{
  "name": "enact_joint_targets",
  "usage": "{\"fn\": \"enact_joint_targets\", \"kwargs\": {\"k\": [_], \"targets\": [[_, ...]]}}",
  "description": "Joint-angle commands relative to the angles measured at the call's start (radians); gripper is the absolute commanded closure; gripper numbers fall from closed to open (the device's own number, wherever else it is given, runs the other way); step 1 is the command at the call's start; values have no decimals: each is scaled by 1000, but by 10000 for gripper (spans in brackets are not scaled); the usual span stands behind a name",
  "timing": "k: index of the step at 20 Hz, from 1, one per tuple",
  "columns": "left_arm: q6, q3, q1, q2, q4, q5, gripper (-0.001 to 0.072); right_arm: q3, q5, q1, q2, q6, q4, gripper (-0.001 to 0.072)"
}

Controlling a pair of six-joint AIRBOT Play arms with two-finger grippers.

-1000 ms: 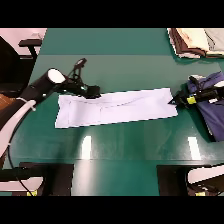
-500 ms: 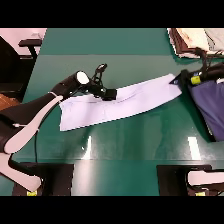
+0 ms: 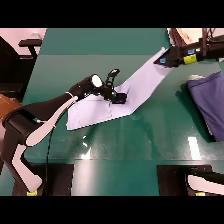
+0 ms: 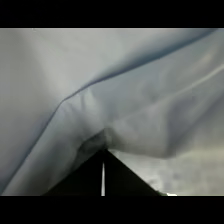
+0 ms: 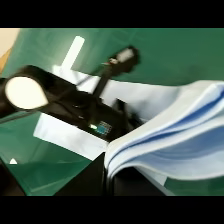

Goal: Fold the shirts.

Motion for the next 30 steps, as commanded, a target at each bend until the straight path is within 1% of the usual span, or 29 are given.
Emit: {"fn": "enact_joint_targets", "kwargs": {"k": [1,3,5,7,9,11,14,15,16,17,19,20,21,23,25,28,29,30], "targets": [[-2,16,-4,-15,7,0,680,29,-44,103,8,8,20,697],[-7,61,28,-9,14,-71,681,28,-67,135,8,2,19,697],[-11,94,89,32,53,-145,680,28,-86,167,8,-4,20,697],[-36,95,171,126,122,-166,681,28,-105,209,3,-17,20,696],[-33,95,273,240,177,-187,680,30,-126,284,-27,-69,52,697],[-32,95,379,360,230,-217,680,38,-170,390,-98,-122,139,696],[-32,95,515,521,346,-253,679,152,-247,566,-272,-174,142,689],[-32,95,551,560,364,-262,679,200,-261,613,-329,-201,142,569],[-32,95,588,596,370,-275,679,248,-266,652,-383,-217,141,241],[-32,95,617,622,370,-289,679,290,-254,677,-427,-218,140,4],[-32,95,658,654,370,-328,679,365,-134,676,-493,-216,136,31],[-32,95,669,659,370,-348,679,380,-75,661,-505,-192,121,162],[-31,95,674,658,371,-367,679,366,-29,632,-501,-177,108,207],[-24,95,674,655,369,-393,679,275,10,557,-456,-175,99,207],[-24,95,674,655,366,-394,679,148,2,461,-389,-142,26,207],[-24,95,674,655,365,-406,679,-42,-41,304,-296,-72,-132,207],[-24,95,674,655,360,-410,679,-100,-68,248,-276,-45,-148,202],[-24,95,674,655,357,-409,679,-146,-89,196,-269,-30,-137,170]]}}
